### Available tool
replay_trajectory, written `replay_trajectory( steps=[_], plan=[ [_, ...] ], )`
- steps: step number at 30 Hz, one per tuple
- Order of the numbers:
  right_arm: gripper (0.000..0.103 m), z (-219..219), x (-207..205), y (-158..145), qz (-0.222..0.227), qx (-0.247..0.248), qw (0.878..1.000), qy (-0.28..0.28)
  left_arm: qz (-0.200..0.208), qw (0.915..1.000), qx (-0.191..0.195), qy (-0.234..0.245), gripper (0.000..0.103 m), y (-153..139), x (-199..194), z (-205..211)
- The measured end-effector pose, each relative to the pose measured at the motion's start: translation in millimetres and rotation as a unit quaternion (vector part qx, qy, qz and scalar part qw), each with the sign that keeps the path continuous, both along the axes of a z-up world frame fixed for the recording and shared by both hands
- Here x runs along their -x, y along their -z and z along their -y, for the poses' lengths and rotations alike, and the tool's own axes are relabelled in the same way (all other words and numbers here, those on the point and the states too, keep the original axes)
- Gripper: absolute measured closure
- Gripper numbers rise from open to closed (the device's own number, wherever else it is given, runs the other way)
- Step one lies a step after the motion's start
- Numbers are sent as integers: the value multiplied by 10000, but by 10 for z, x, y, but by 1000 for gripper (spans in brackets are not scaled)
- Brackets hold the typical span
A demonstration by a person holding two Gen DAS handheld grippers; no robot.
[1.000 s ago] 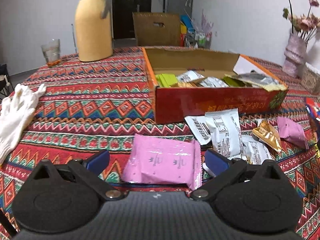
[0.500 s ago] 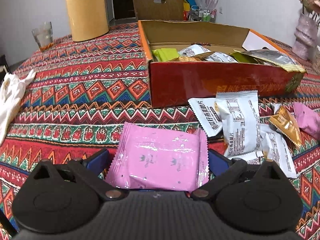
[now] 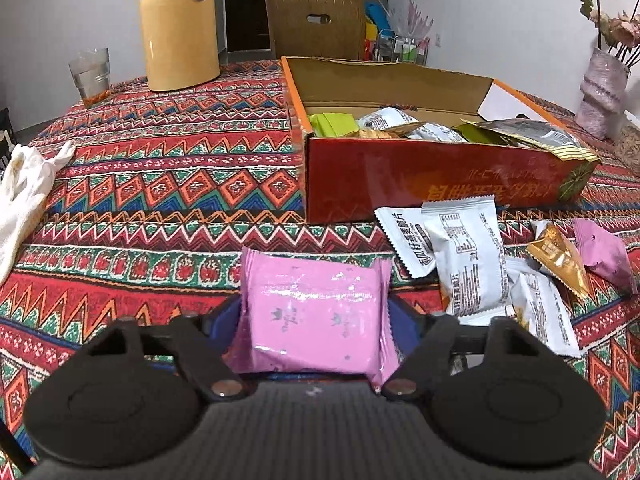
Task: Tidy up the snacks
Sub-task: 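Grasp the pink package with the left gripper while the right holds the bag, then carry the pink package and red-and-silver bag over the orange box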
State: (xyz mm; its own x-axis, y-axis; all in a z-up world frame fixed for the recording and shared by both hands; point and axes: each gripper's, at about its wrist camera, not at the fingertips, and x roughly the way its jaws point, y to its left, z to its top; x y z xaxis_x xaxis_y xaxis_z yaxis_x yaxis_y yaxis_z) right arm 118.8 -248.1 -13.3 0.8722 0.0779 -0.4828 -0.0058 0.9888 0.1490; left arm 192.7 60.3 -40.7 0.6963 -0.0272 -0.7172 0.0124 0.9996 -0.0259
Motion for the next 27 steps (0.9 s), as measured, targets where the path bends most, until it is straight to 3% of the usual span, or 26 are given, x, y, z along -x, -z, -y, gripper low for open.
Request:
replay_trajectory(
  steps=[3, 11, 27],
  plan=[
    [49, -11, 8, -2, 1, -1, 10000, -36, 67, 10000, -32, 3, 37, -12, 54, 4],
    [49, -22, 2, -12, 14, -3, 9999, -107, 342, 9994, -50, -25, 38, -102, 206, -1],
    [49, -193, -267, -302, 484, 99, 9982, -345, 1260, 9919, 177, -31, 38, -646, 242, 184]
  ],
)
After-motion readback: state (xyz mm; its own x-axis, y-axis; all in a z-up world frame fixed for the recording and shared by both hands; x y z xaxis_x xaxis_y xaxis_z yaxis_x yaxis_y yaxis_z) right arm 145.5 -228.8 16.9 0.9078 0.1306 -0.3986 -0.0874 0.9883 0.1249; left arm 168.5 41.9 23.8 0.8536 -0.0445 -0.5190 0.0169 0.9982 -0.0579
